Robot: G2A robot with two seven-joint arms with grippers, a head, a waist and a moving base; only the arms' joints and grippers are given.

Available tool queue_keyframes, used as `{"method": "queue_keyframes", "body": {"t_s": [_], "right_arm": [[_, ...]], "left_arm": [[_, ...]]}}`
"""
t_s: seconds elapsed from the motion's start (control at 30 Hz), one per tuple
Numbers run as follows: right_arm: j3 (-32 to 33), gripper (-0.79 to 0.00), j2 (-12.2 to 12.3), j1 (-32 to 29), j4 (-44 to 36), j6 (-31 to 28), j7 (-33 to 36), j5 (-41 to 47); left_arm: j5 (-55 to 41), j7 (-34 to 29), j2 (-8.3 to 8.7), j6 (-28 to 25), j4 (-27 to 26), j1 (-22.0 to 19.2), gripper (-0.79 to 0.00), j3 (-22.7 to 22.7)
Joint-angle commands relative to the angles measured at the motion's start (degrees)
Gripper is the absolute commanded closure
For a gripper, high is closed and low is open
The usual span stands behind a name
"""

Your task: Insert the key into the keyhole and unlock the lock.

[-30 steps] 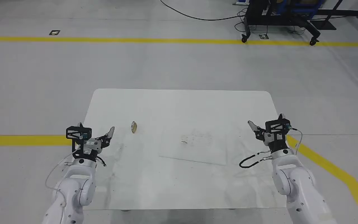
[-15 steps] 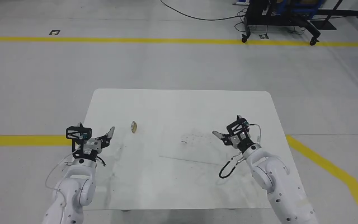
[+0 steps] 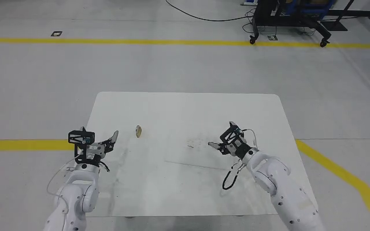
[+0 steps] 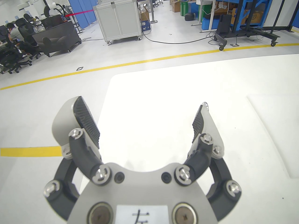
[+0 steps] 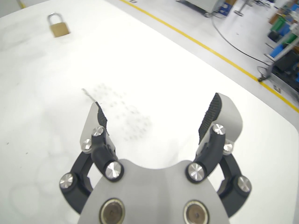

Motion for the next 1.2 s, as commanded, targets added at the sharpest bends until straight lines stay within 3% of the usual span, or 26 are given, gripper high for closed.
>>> {"method": "queue_keyframes", "body": {"t_s": [0.0, 0.17, 0.4, 0.57, 0.6, 0.73, 0.9, 1.1, 1.17], "right_arm": [[-3.1, -0.785, -0.4, 2.0, 1.2, -0.7, 0.7, -0.5], [-8.4, -0.785, -1.3, 6.1, 4.5, -4.1, 0.9, -0.7], [-10.7, -0.785, -1.3, 8.5, 5.7, -7.9, 3.1, -3.4], [-12.6, -0.720, -1.6, 11.0, 7.4, -10.4, 6.9, -3.9], [-13.1, -0.680, -1.7, 11.5, 7.9, -10.6, 7.5, -3.7], [-14.8, -0.388, -2.1, 13.6, 9.6, -12.0, 8.9, -2.7], [-16.6, -0.345, -2.7, 15.6, 11.7, -11.3, 10.6, -2.7], [-17.3, -0.154, -3.1, 16.5, 12.7, -9.5, 11.9, -1.6], [-17.4, -0.055, -3.1, 16.7, 13.0, -9.4, 12.2, -1.4]], "left_arm": [[0.0, 0.0, 0.00, 0.0, 0.0, 0.0, -0.785, 0.0], [0.0, 0.0, 0.00, 0.0, 0.0, 0.0, -0.785, 0.0], [0.0, 0.0, 0.00, 0.0, 0.0, 0.0, -0.785, 0.0], [0.0, 0.0, 0.00, 0.0, 0.0, 0.0, -0.785, 0.0], [0.0, 0.0, 0.00, 0.0, 0.0, 0.0, -0.785, 0.0], [0.0, 0.0, 0.00, 0.0, 0.0, 0.0, -0.785, 0.0], [0.0, 0.0, 0.00, 0.0, 0.0, 0.0, -0.785, 0.0], [0.0, 0.0, 0.00, 0.0, 0.0, 0.0, -0.785, 0.0], [0.0, 0.0, 0.00, 0.0, 0.0, 0.0, -0.785, 0.0]]}}
